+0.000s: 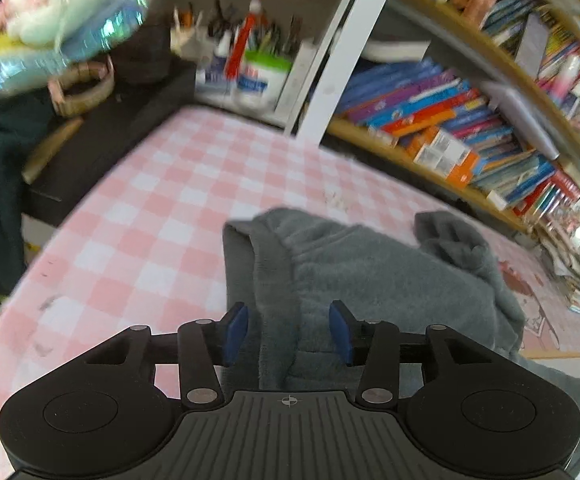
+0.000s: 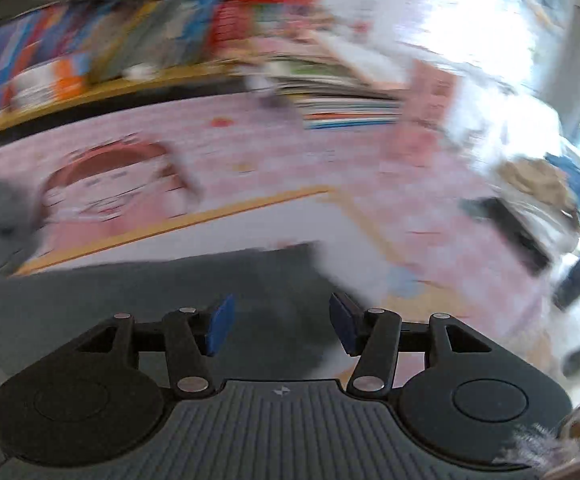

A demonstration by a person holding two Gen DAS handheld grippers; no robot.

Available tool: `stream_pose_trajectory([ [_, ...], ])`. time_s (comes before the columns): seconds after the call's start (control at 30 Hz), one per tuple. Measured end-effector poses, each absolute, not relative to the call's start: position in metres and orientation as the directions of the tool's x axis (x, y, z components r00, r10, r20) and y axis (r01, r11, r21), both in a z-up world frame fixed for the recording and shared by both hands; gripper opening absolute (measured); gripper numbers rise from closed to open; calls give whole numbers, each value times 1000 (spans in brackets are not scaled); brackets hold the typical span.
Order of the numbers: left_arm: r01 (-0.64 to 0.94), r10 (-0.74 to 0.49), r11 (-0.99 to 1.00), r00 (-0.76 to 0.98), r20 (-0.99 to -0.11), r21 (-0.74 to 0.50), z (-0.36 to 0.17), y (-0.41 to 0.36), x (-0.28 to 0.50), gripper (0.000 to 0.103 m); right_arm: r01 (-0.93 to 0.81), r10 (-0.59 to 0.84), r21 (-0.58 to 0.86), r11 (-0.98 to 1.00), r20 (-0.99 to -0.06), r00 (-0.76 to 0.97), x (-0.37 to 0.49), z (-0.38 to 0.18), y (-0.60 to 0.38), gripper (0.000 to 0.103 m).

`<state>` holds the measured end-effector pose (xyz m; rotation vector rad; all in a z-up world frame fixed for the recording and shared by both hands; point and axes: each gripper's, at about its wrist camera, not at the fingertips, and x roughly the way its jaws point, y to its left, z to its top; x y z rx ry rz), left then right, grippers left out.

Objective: Fold clothes

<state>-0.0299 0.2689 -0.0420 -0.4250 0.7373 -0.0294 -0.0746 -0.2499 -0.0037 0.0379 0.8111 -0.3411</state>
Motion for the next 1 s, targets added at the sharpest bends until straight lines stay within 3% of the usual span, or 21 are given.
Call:
stream_pose_trajectory([
  [0.07,-149,-191,897,718,-669,-417,-48,271,-21,25,250,-222,-76,965,-740,635,-70,-13,-232,50],
  [0.13,-146,-216,882,721,-659,-449,-47,272,-22,2,202,-182,-68,977,-760,624,-68,-22,-218,50],
  [0.2,-120,-231,865,767,-599,-488,-34,275,-33,1,174,-155,-61,983,-782,604,-66,-30,-211,50],
  [0.3,-39,-239,822,882,-407,-568,-6,284,-65,1,152,-129,-50,987,-811,571,-67,-39,-204,50],
  [0.37,-95,-188,830,880,-436,-550,-6,289,-73,1,152,-119,-40,988,-821,559,-71,-44,-202,50],
  [0.47,-234,-147,843,766,-626,-485,-42,293,-64,2,151,-106,-25,988,-821,561,-73,-45,-203,51],
  [0.53,-275,-130,840,736,-665,-468,-54,293,-63,12,141,-110,-37,989,-824,556,-69,-44,-202,51],
  [0.57,-285,-117,845,727,-676,-452,-56,292,-63,13,136,-112,-43,990,-825,554,-67,-44,-201,51],
  [0.63,-269,-89,872,735,-673,-409,-46,288,-62,12,121,-118,-59,991,-815,568,-64,-38,-198,51],
  [0.77,-222,-147,869,737,-660,-441,-48,283,-60,12,44,-96,-88,995,-767,635,-47,-19,-183,55],
  [1.0,-140,-247,857,734,-633,-497,-51,274,-57,6,-233,61,-153,960,-702,710,10,4,-123,60],
])
